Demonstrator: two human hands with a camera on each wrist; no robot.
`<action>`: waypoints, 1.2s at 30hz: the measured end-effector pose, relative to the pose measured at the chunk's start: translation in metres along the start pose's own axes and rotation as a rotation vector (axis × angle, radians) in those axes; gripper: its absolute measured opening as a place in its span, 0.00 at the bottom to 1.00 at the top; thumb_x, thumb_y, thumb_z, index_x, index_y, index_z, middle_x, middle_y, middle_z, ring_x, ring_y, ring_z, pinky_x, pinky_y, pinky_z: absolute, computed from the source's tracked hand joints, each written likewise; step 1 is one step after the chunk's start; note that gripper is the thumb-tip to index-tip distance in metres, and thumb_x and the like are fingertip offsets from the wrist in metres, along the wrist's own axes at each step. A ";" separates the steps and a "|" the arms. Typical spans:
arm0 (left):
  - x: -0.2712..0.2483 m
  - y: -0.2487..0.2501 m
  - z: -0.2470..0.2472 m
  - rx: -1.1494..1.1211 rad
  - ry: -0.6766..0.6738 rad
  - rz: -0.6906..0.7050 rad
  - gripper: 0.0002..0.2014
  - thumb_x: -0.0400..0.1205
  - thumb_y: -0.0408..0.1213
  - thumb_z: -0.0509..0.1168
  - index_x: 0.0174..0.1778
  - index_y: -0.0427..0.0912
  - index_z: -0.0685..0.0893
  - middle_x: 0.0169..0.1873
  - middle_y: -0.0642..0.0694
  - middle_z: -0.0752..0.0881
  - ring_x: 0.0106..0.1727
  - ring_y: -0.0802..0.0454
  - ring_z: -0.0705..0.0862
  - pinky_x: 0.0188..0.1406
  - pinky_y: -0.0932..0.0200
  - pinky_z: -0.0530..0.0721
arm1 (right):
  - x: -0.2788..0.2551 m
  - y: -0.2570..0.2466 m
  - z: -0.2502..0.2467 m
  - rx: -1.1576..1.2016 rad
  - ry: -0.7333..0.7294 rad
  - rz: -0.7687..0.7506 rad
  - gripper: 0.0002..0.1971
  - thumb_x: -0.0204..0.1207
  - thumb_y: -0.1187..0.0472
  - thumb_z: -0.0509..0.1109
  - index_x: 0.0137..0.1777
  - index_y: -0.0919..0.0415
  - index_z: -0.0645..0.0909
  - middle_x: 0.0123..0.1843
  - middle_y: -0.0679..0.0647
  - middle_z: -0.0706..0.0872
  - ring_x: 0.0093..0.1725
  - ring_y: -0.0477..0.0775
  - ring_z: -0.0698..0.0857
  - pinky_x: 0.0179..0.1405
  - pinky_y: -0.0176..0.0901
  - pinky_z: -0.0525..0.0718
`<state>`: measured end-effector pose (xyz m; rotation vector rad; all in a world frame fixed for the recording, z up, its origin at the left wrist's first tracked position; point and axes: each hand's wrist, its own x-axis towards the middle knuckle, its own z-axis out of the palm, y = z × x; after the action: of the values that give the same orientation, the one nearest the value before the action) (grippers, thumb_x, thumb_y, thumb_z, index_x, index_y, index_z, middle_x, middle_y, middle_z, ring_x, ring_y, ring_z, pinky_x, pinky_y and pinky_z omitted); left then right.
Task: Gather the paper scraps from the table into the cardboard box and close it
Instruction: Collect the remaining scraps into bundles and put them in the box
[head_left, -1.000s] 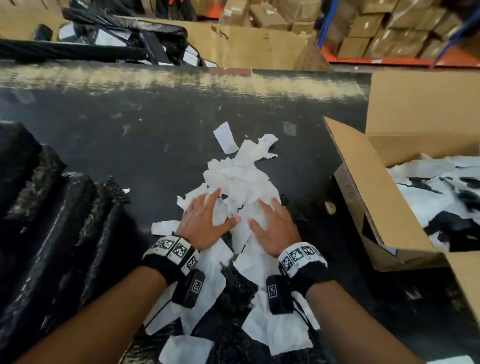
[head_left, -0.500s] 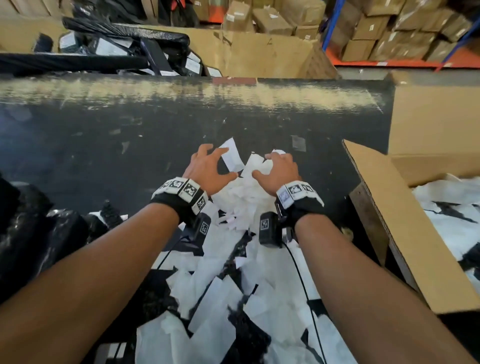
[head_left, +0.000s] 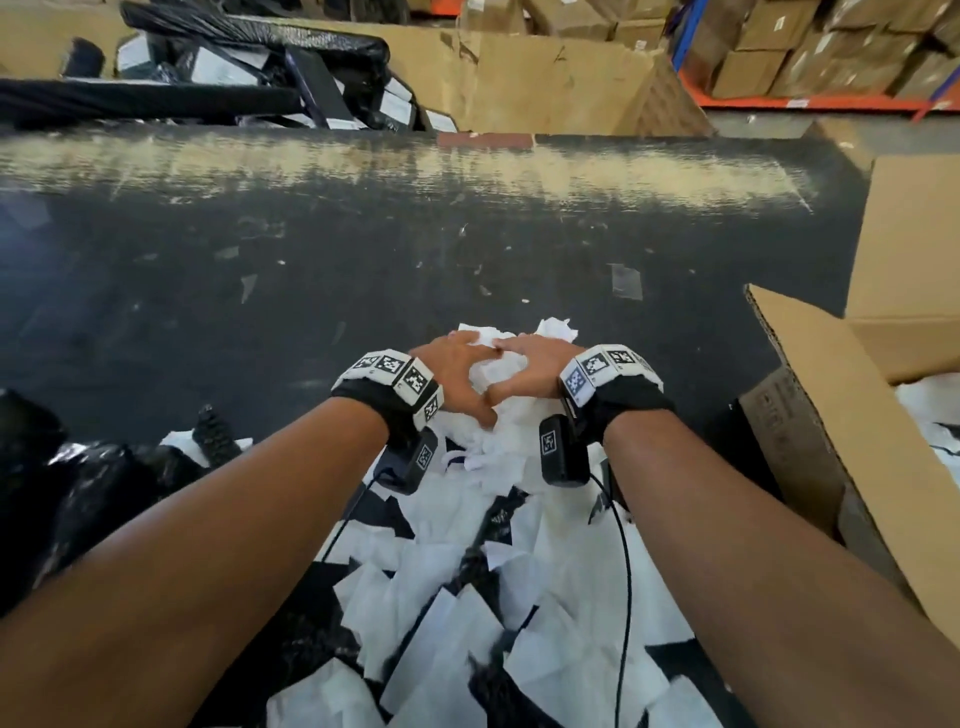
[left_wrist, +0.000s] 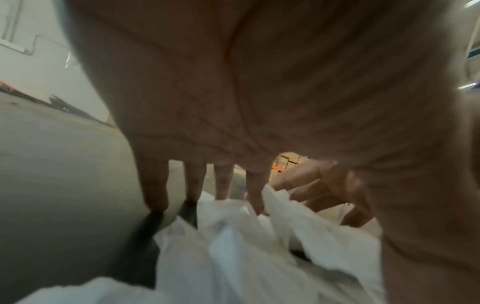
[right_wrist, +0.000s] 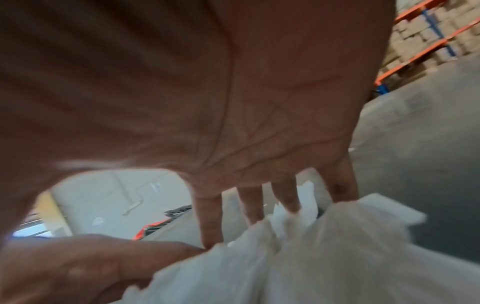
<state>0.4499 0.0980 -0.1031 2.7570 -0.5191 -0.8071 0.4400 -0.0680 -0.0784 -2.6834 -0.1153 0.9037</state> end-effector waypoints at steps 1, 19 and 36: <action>-0.014 0.001 0.002 -0.006 -0.015 0.011 0.61 0.52 0.68 0.78 0.85 0.62 0.66 0.88 0.48 0.60 0.86 0.44 0.64 0.81 0.39 0.72 | -0.009 -0.003 0.007 0.005 -0.011 -0.042 0.60 0.46 0.29 0.75 0.84 0.42 0.63 0.83 0.51 0.71 0.80 0.59 0.71 0.77 0.55 0.72; -0.117 -0.038 0.028 -0.283 0.625 -0.539 0.32 0.76 0.59 0.67 0.73 0.50 0.72 0.84 0.39 0.61 0.88 0.31 0.49 0.79 0.16 0.51 | -0.085 -0.020 0.082 -0.239 0.148 -0.188 0.39 0.64 0.47 0.81 0.76 0.45 0.72 0.72 0.50 0.74 0.74 0.57 0.71 0.70 0.55 0.78; -0.115 -0.006 0.076 -0.206 0.352 -0.484 0.36 0.81 0.69 0.54 0.85 0.58 0.65 0.87 0.41 0.61 0.84 0.34 0.64 0.79 0.30 0.68 | -0.088 -0.016 0.078 -0.230 0.143 -0.215 0.36 0.62 0.42 0.80 0.71 0.45 0.75 0.69 0.51 0.73 0.72 0.59 0.70 0.68 0.58 0.79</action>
<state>0.3186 0.1406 -0.1131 2.7641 0.2916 -0.4069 0.3234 -0.0471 -0.0814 -2.8629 -0.4934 0.6659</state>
